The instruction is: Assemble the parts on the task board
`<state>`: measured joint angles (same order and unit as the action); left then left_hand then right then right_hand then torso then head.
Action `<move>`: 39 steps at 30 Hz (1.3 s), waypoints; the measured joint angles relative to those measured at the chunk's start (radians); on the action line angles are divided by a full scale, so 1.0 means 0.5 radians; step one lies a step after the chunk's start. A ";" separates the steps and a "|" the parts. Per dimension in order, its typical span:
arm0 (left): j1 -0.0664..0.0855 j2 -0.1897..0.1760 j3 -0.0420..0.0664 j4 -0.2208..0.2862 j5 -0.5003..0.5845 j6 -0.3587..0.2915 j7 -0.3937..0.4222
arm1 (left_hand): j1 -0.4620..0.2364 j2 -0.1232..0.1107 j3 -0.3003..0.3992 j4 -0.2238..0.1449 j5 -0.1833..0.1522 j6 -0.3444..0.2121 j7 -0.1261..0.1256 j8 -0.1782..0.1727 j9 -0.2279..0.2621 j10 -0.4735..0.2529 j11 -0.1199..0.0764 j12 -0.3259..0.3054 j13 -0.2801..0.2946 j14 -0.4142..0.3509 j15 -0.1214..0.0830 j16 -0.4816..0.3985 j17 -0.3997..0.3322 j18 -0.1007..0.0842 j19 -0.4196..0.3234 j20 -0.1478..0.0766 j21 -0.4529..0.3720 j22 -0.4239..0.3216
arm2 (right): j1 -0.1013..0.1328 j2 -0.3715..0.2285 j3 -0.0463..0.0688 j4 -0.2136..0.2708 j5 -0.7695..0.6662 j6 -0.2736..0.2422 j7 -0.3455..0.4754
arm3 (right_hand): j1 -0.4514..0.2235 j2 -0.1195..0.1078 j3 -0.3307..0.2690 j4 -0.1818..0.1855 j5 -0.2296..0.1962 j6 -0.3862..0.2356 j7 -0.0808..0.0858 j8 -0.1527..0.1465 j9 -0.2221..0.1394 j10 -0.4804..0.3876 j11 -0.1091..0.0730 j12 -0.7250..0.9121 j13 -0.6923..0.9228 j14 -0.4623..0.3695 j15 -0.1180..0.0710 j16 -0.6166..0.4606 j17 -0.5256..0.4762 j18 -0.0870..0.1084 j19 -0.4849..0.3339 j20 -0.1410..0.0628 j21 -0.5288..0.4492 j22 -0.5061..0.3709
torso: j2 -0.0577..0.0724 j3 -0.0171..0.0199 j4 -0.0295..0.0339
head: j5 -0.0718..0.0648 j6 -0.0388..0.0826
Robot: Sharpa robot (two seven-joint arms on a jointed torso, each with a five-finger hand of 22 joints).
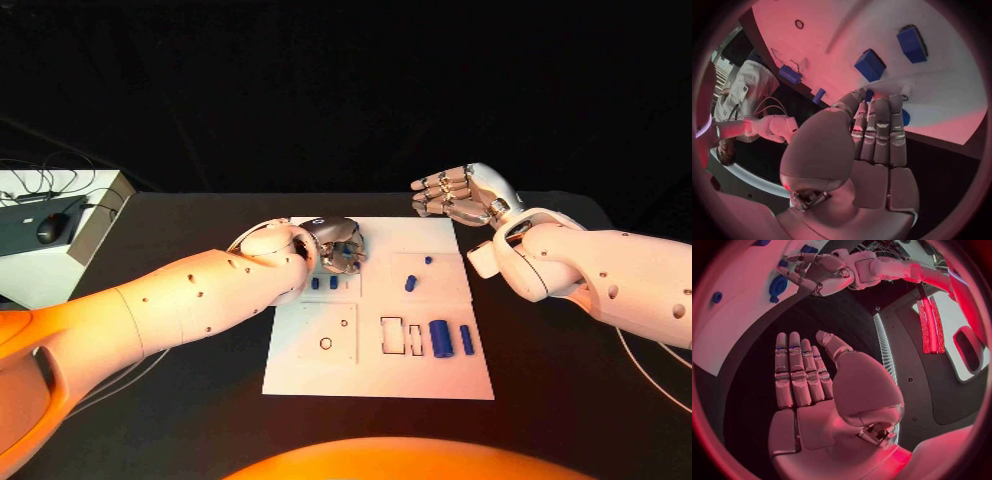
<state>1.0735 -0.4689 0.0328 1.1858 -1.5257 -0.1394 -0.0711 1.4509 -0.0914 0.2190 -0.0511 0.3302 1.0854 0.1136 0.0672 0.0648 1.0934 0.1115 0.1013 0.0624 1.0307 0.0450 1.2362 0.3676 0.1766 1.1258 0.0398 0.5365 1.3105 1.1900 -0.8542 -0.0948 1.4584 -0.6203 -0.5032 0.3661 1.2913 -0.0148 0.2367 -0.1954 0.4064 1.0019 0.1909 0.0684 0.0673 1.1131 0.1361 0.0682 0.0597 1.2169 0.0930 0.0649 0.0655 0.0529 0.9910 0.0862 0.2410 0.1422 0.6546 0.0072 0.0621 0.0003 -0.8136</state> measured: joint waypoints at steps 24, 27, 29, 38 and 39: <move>0.004 -0.001 -0.001 0.000 -0.003 0.035 -0.002 | 0.016 0.054 0.101 -0.080 -0.007 0.100 0.015 0.000 0.000 0.244 -0.067 -0.031 -0.002 0.062 -0.068 0.031 0.021 0.001 0.024 -0.034 0.134 -0.004 | 0.000 -0.002 0.000 0.005 0.000 0.000 0.000 | 0.000 0.000 0.000 0.000 0.000 0.000 0.000 0.000 0.000 0.000 0.000 0.000 0.000 0.000 0.000 0.000 0.000 0.000 0.000 0.000 0.000 -0.005 | -0.001 -0.0012 0.000 | -0.004 -0.004; 0.004 -0.001 -0.001 -0.003 -0.003 0.031 -0.002 | 0.015 0.058 0.115 -0.094 -0.007 0.125 0.012 0.000 -0.001 0.282 -0.073 -0.057 -0.002 0.086 -0.078 0.031 0.030 -0.002 0.020 -0.051 0.152 -0.005 | 0.000 -0.002 0.000 0.005 0.000 0.000 0.000 | 0.000 0.000 0.000 0.000 0.000 0.000 0.000 0.000 0.000 0.000 0.000 0.000 0.000 0.000 0.000 0.000 0.000 0.000 0.000 0.000 0.000 -0.005 | -0.001 -0.0012 0.000 | -0.002 -0.002; 0.004 -0.001 -0.001 -0.004 -0.003 0.027 -0.001 | 0.011 0.065 0.126 -0.105 -0.008 0.133 0.017 0.000 -0.001 0.301 -0.080 -0.058 -0.002 0.105 -0.076 0.022 0.036 -0.015 0.028 -0.059 0.157 -0.005 | 0.000 -0.002 0.000 0.006 0.000 0.000 0.001 | 0.000 0.000 0.000 0.000 0.000 0.000 0.000 0.000 0.000 0.000 0.000 0.000 0.000 0.000 0.000 0.000 0.000 0.000 0.000 0.000 0.000 -0.005 | -0.002 -0.0012 0.000 | -0.002 -0.001; 0.002 -0.017 -0.004 0.003 -0.003 -0.011 0.004 | 0.001 0.075 0.144 -0.135 -0.016 0.146 0.019 0.000 -0.001 0.316 -0.081 -0.073 0.000 0.130 -0.086 -0.025 0.092 -0.034 0.024 -0.076 0.181 -0.005 | 0.000 -0.002 0.000 0.007 0.000 0.000 0.001 | 0.000 0.000 0.000 0.000 0.000 0.000 0.000 0.000 0.000 0.000 0.000 0.000 0.000 0.000 0.000 0.000 0.000 0.000 0.000 0.000 0.000 -0.004 | -0.002 -0.0012 0.000 | 0.002 0.003; 0.001 -0.020 -0.004 0.007 -0.002 -0.016 0.004 | 0.001 0.075 0.144 -0.135 -0.017 0.146 0.019 0.000 -0.001 0.316 -0.081 -0.073 0.000 0.134 -0.082 -0.025 0.096 -0.034 0.024 -0.076 0.181 -0.005 | 0.000 -0.002 0.000 0.007 0.000 0.000 0.001 | 0.000 0.000 0.000 0.000 0.000 0.000 0.000 0.000 0.000 0.000 0.000 0.000 0.000 0.000 0.000 0.000 0.000 0.000 0.000 0.000 0.000 -0.004 | -0.002 -0.0012 0.000 | 0.002 0.004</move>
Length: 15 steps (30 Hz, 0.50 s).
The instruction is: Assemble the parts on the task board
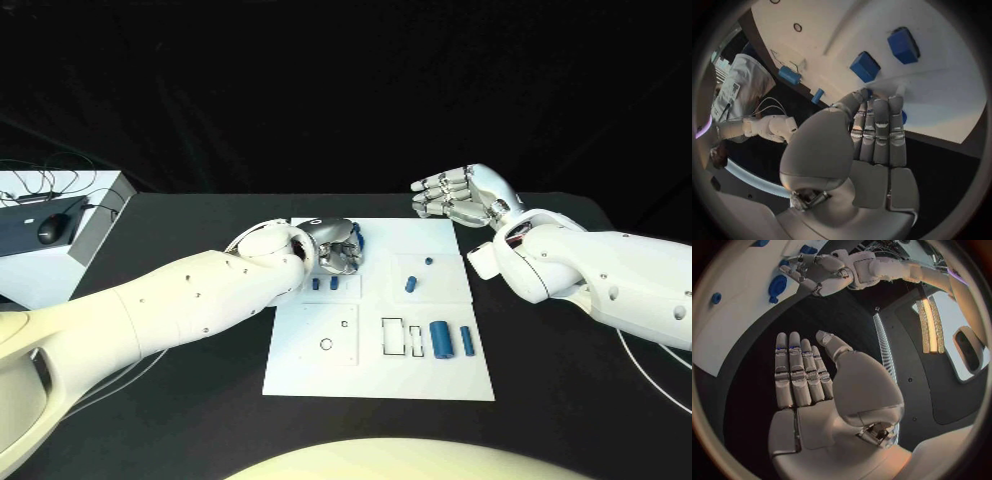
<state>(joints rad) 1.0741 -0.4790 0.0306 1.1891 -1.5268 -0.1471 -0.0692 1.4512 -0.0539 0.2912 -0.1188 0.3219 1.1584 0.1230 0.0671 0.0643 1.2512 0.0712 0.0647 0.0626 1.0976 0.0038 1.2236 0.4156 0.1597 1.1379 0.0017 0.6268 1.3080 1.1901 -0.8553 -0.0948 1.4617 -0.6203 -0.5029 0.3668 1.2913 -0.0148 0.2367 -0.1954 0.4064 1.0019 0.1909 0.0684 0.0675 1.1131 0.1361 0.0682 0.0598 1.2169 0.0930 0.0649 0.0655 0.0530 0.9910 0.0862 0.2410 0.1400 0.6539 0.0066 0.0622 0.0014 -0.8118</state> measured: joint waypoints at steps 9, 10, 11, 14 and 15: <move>-0.003 -0.053 0.022 0.084 0.022 -0.036 0.005 | 0.000 0.000 0.000 0.000 -0.001 0.000 0.000 0.000 0.000 -0.005 0.005 0.000 0.000 0.003 0.003 -0.008 0.020 -0.013 0.000 0.000 0.007 0.000 | 0.000 0.000 0.000 0.000 0.000 0.000 0.001 | 0.000 0.000 0.000 0.000 0.000 0.000 0.000 0.000 0.000 0.000 0.000 0.000 -0.001 0.000 0.000 0.000 0.000 0.000 0.000 0.000 0.000 0.000 | 0.000 -0.0002 0.000 | 0.002 0.007; -0.003 -0.063 0.030 0.099 0.027 -0.038 0.006 | 0.000 0.000 0.000 0.000 -0.001 0.000 0.000 0.000 0.000 -0.009 0.009 0.000 0.000 0.003 0.003 -0.015 0.026 -0.012 0.000 0.000 0.007 0.000 | 0.000 0.000 0.000 0.000 0.000 0.000 0.002 | 0.000 0.000 0.000 0.000 0.000 0.000 0.000 0.000 0.000 0.000 0.000 0.000 -0.002 0.000 0.000 0.000 0.000 0.000 0.000 0.000 0.000 0.000 | 0.000 -0.0002 0.001 | 0.003 0.007; -0.003 -0.073 0.038 0.115 0.032 -0.039 0.007 | 0.000 0.000 0.000 0.000 -0.001 0.000 0.000 0.000 0.000 -0.009 0.009 0.000 0.000 0.003 0.003 -0.016 0.029 -0.010 0.000 0.000 0.007 0.000 | 0.000 -0.001 0.000 0.000 0.000 0.000 0.002 | 0.000 0.000 0.000 0.000 0.000 0.000 0.000 0.000 0.000 0.000 0.000 0.000 -0.002 0.000 0.000 0.000 0.000 0.000 0.000 0.000 0.000 0.000 | 0.000 -0.0002 0.001 | 0.004 0.007; -0.003 -0.113 0.065 0.167 0.050 -0.039 0.008 | 0.000 0.000 0.000 0.000 -0.001 -0.008 0.007 0.000 0.000 -0.009 0.009 -0.001 0.000 0.003 0.003 -0.016 0.031 0.002 0.000 0.000 0.007 0.000 | 0.000 -0.001 0.000 -0.001 0.000 0.000 0.002 | 0.000 0.000 -0.001 -0.001 0.000 0.000 0.000 0.000 0.000 0.000 0.000 0.000 -0.002 0.000 0.000 0.000 0.000 0.000 0.000 0.000 0.000 0.000 | 0.000 -0.0002 0.001 | 0.004 0.007; -0.003 -0.131 0.076 0.189 0.058 -0.039 0.008 | 0.000 0.000 0.000 0.000 -0.001 -0.008 0.007 0.000 0.000 -0.009 0.009 -0.001 0.000 0.003 0.003 -0.016 0.031 0.002 -0.001 0.001 0.007 0.000 | 0.000 -0.001 0.000 -0.001 0.000 0.000 0.002 | 0.000 0.000 -0.001 -0.001 0.000 0.000 0.000 0.000 0.000 0.000 0.000 0.000 -0.002 0.000 0.000 0.000 0.000 0.000 0.000 0.000 0.000 0.000 | 0.000 -0.0002 0.001 | 0.004 0.007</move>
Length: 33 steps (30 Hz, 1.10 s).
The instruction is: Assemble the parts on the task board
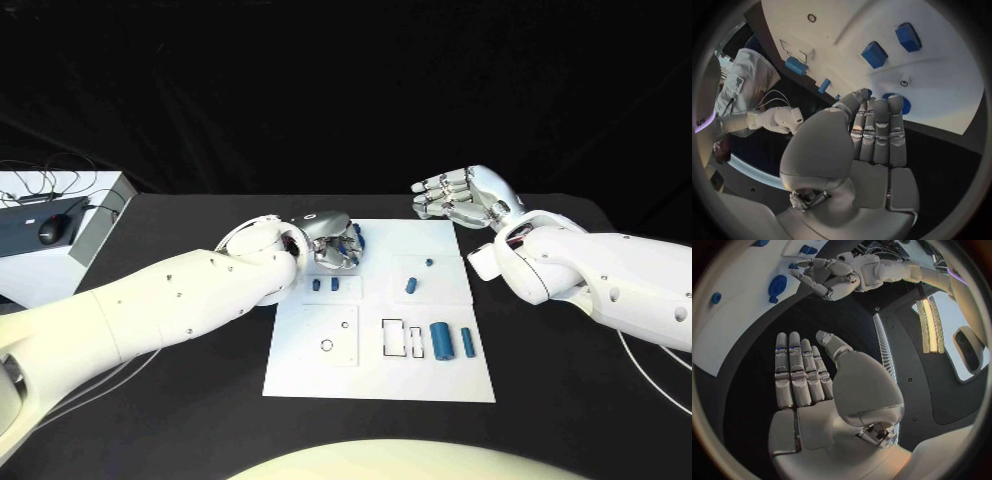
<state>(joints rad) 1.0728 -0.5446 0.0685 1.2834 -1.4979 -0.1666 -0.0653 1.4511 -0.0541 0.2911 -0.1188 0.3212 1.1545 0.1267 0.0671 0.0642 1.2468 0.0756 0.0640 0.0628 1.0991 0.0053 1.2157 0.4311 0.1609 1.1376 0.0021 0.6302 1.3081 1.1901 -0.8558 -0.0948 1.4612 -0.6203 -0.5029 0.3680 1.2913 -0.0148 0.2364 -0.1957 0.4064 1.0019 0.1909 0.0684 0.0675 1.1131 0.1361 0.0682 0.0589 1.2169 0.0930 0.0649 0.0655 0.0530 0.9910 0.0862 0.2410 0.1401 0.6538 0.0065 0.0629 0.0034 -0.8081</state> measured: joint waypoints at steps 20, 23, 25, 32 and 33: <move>-0.003 -0.247 0.062 0.166 0.078 0.056 -0.028 | -0.008 -0.009 0.000 0.000 0.000 0.000 0.000 0.000 0.000 0.000 0.000 0.000 0.000 0.000 0.000 -0.008 0.007 0.017 -0.007 0.007 0.000 0.000 | 0.000 -0.004 0.000 -0.003 0.000 0.000 0.001 | 0.000 0.000 0.008 0.008 0.000 0.000 0.000 0.000 0.000 0.000 0.000 0.000 0.000 0.000 0.000 0.000 0.000 0.000 0.000 0.000 0.000 -0.008 | 0.000 -0.0012 0.001 | 0.003 -0.005; -0.006 -0.248 0.061 0.151 0.073 0.056 -0.028 | -0.008 -0.009 0.000 0.000 0.000 0.000 0.000 0.000 0.000 0.000 0.000 0.000 0.000 0.000 0.000 -0.008 0.011 0.017 -0.007 0.008 0.000 0.000 | 0.000 -0.003 0.000 -0.003 0.000 0.000 0.001 | 0.000 0.000 0.008 0.008 0.000 0.000 0.000 0.000 0.000 0.000 0.000 0.000 0.000 0.000 0.000 0.000 0.000 0.000 0.000 0.000 0.000 -0.008 | 0.001 -0.0012 0.001 | 0.005 -0.006; -0.009 -0.248 0.060 0.143 0.069 0.056 -0.028 | -0.008 -0.009 0.000 0.000 0.000 0.000 0.000 0.000 0.000 0.000 0.000 0.000 0.000 0.000 0.000 -0.008 0.011 0.017 -0.007 0.007 0.000 0.000 | 0.000 -0.003 0.000 -0.003 0.000 0.000 0.001 | 0.000 0.000 0.008 0.008 0.000 0.000 0.000 0.000 0.000 0.000 0.000 0.000 0.001 0.000 0.000 0.000 0.000 0.000 0.000 0.000 0.000 -0.008 | 0.001 -0.0012 0.000 | 0.006 -0.007; -0.022 -0.237 0.051 0.107 0.042 0.054 -0.028 | -0.008 -0.009 0.000 0.000 0.000 0.000 0.000 0.000 0.000 0.000 0.000 0.000 0.000 0.000 0.000 -0.008 0.013 0.018 -0.013 0.014 0.000 0.000 | 0.000 -0.003 0.000 -0.003 0.000 0.001 0.001 | 0.000 0.000 0.008 0.008 0.000 0.000 0.000 0.000 0.000 0.000 0.000 0.000 0.001 0.000 0.000 0.000 0.000 0.000 0.000 0.000 0.000 -0.008 | 0.001 -0.0012 -0.002 | 0.008 -0.009; -0.024 -0.234 0.050 0.099 0.038 0.054 -0.028 | -0.008 -0.009 0.000 0.000 0.000 0.000 0.000 0.000 0.000 -0.003 0.003 -0.001 0.000 0.000 0.000 -0.008 0.014 0.018 -0.013 0.014 0.000 0.000 | 0.000 -0.002 0.000 -0.003 0.000 0.001 0.001 | 0.000 0.000 0.008 0.008 0.000 0.000 0.000 0.000 0.000 0.000 0.000 0.000 0.001 0.000 0.000 0.000 0.000 0.000 0.000 0.000 0.000 -0.008 | 0.001 -0.0008 -0.002 | 0.008 -0.010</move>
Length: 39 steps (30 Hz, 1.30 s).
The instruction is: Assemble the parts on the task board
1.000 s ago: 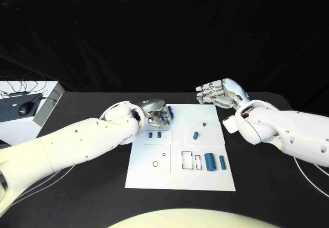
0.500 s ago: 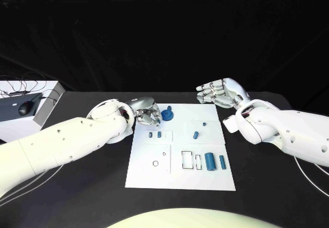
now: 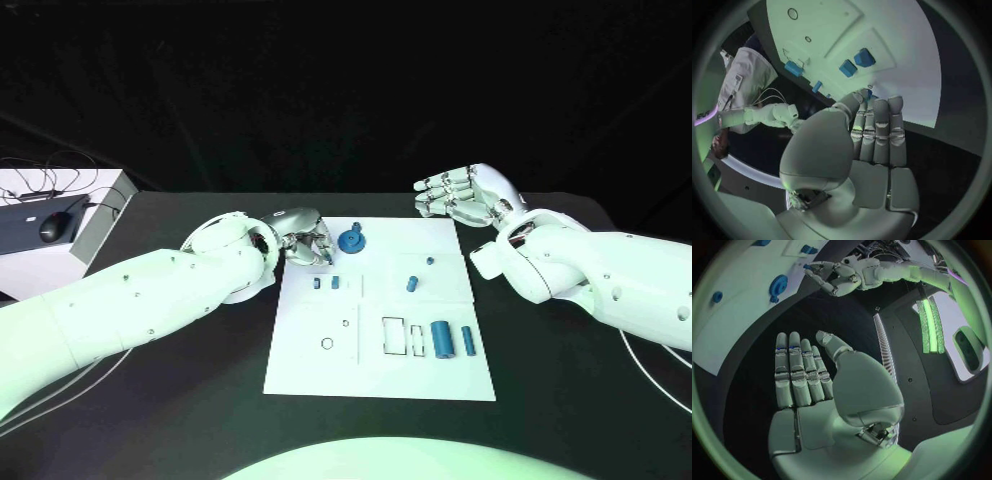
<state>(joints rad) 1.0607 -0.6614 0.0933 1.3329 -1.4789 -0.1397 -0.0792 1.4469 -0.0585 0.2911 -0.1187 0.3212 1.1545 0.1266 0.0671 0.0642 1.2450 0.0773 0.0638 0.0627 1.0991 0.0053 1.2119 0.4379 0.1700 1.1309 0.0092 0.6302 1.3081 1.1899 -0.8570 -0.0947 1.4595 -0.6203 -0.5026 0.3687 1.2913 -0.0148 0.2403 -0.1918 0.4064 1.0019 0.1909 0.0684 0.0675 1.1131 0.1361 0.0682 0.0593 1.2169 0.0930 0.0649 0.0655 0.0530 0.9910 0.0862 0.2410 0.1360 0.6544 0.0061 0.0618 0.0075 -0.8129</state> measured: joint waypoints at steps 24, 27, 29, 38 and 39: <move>-0.008 0.050 -0.022 -0.074 -0.050 -0.005 0.009 | 0.000 0.000 0.000 0.000 0.000 0.000 0.000 0.000 0.000 -0.003 0.003 0.000 -0.001 0.000 0.000 0.000 0.005 0.001 0.000 0.000 0.000 0.000 | 0.000 0.001 0.000 0.001 0.000 0.001 0.001 | 0.000 0.000 0.000 0.000 0.000 0.000 0.000 0.000 0.000 0.000 0.000 0.000 0.000 0.000 0.000 0.000 0.000 0.000 0.000 0.000 0.000 0.000 | 0.000 0.0013 0.000 | -0.005 -0.001; -0.008 0.054 -0.023 -0.074 -0.051 -0.006 0.012 | 0.000 0.000 0.000 0.000 0.000 0.000 0.000 0.000 0.000 -0.003 0.003 0.000 -0.001 0.000 0.000 0.000 0.005 0.001 0.000 0.000 0.000 0.000 | 0.000 0.002 0.000 0.001 0.000 0.001 0.001 | 0.000 0.000 0.000 0.000 0.000 0.000 0.000 0.000 0.000 0.000 0.000 0.000 0.000 0.000 0.000 0.000 0.000 0.000 0.000 0.000 0.000 0.000 | 0.000 0.0012 0.000 | -0.005 -0.003; -0.008 0.057 -0.023 -0.074 -0.052 -0.006 0.014 | 0.000 0.000 0.000 0.000 0.000 0.000 0.000 0.000 0.000 -0.003 0.003 0.000 -0.001 0.000 0.000 0.000 0.007 0.001 0.000 0.000 0.000 0.000 | 0.000 0.002 0.000 0.001 0.000 0.001 0.001 | 0.000 0.000 0.000 0.000 0.000 0.000 0.000 0.000 0.000 0.000 0.000 0.000 0.000 0.000 0.000 0.000 0.000 0.000 0.000 0.000 0.000 0.000 | 0.000 0.0012 -0.001 | -0.006 -0.003; -0.008 0.064 -0.025 -0.071 -0.053 -0.007 0.018 | 0.000 0.000 0.000 0.000 0.000 0.000 0.000 0.000 0.000 -0.003 0.003 0.000 -0.001 0.000 0.000 0.000 0.008 0.001 0.000 0.000 0.000 0.000 | 0.000 0.002 0.000 0.001 0.000 0.001 0.001 | 0.000 0.000 0.000 0.000 0.000 0.000 0.000 0.000 0.000 0.000 0.000 0.000 0.000 0.000 0.000 0.000 0.000 0.000 0.000 0.000 0.000 0.000 | 0.000 0.0008 0.001 | -0.009 -0.003; -0.008 0.065 -0.025 -0.071 -0.053 -0.007 0.019 | 0.000 0.000 0.000 0.000 0.000 0.000 0.000 0.000 0.000 -0.003 0.003 0.000 -0.001 0.000 0.000 0.000 0.008 0.002 0.000 0.000 0.000 0.000 | 0.000 0.002 0.000 0.001 0.000 0.001 0.001 | 0.000 0.000 0.000 0.000 0.000 0.000 0.000 0.000 0.000 0.000 0.000 0.000 0.000 0.000 0.000 0.000 0.000 0.000 0.000 0.000 0.000 0.000 | 0.000 0.0008 0.001 | -0.008 -0.003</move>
<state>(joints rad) 1.0566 -0.6288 0.0810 1.2975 -1.5054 -0.1434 -0.0698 1.4469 -0.0585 0.2911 -0.1187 0.3212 1.1545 0.1265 0.0671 0.0642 1.2435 0.0788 0.0636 0.0621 1.0991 0.0054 1.2119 0.4421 0.1708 1.1311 0.0094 0.6302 1.3081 1.1899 -0.8561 -0.0948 1.4600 -0.6203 -0.5018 0.3691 1.2913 -0.0148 0.2403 -0.1918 0.4064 1.0019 0.1909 0.0684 0.0675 1.1131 0.1361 0.0682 0.0595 1.2169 0.0929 0.0649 0.0655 0.0529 0.9910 0.0862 0.2410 0.1362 0.6542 0.0065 0.0622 0.0033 -0.8146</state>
